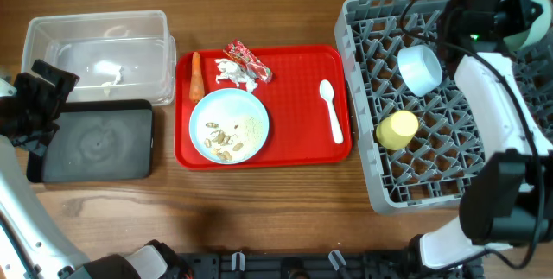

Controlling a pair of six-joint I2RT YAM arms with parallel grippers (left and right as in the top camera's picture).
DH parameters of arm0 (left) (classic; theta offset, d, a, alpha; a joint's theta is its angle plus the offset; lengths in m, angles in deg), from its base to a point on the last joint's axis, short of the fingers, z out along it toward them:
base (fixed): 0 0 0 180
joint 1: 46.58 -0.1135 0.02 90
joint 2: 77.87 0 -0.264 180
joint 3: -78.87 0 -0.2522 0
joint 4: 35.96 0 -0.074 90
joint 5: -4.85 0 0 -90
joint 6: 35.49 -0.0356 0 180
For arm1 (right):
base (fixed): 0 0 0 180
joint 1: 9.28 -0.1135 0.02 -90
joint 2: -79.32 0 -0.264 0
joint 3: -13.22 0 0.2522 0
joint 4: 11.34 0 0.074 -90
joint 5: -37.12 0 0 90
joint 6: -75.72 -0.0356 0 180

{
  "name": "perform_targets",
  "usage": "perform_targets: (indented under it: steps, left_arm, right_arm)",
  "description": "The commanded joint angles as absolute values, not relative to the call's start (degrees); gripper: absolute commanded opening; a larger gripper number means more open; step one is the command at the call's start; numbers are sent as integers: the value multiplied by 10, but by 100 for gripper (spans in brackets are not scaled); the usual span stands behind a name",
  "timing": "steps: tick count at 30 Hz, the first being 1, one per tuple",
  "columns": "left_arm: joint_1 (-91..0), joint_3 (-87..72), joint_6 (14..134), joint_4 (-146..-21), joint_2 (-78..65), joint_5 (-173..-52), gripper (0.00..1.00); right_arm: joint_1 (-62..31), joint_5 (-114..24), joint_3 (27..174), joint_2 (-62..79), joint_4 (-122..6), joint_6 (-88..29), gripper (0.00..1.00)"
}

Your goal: Sort waste into correct bins and load items into the dishwasher rack

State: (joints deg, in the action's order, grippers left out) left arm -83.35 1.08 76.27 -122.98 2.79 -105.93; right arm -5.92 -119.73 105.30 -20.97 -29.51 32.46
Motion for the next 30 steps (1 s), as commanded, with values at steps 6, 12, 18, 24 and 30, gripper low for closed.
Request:
perform_targets:
  steps: [6, 12, 18, 24, 30]
  left_arm:
    - [-836, 11, 764, -1228, 25, -1054, 100]
    - [-836, 11, 764, -1228, 25, -1054, 100]
    - [-836, 11, 764, -1228, 25, -1054, 100]
    - [-836, 10, 764, -1228, 25, -1054, 100]
    - [-836, 11, 764, -1228, 25, -1054, 100]
  right_arm:
    - [-56, -1234, 1023, -255, -282, 341, 4]
    - [-55, -1234, 1023, -288, -281, 340, 4]
    - [-55, -1241, 1023, -316, -278, 345, 4]
    - [-52, -1244, 1023, -320, -240, 367, 5]
    - [-80, -1227, 1023, -320, -247, 367, 8]
